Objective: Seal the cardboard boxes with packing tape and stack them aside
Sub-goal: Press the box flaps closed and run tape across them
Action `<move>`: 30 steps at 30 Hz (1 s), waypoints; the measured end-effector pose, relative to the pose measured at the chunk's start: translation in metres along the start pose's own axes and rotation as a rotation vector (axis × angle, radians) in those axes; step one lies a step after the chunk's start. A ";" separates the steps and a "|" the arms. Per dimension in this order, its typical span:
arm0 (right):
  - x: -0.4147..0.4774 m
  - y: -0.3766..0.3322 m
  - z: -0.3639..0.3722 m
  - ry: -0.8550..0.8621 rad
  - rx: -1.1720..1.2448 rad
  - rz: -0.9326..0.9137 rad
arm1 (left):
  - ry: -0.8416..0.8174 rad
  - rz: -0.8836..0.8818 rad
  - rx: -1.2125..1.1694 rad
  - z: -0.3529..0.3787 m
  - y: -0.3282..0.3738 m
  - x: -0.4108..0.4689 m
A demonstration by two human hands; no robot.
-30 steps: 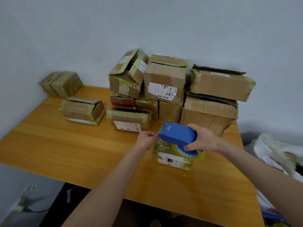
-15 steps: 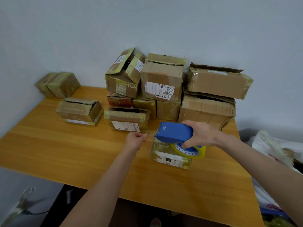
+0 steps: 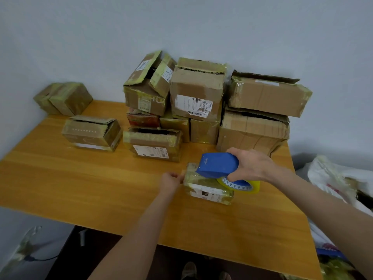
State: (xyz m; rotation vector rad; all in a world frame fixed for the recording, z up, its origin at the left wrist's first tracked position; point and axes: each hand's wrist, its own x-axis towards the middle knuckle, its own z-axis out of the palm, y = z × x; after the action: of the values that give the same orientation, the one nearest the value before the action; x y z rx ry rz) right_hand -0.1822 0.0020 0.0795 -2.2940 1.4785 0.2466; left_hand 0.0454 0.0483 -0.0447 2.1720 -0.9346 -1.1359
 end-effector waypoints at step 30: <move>-0.013 0.049 -0.007 -0.093 0.100 0.012 | -0.072 0.800 1.178 0.014 -0.011 -0.024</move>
State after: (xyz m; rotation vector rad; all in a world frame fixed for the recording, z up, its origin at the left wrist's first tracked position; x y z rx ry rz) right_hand -0.2325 -0.0073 0.0789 -2.1660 1.4254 0.2731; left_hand 0.0277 0.0723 -0.0479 2.0231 -2.6423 -0.2104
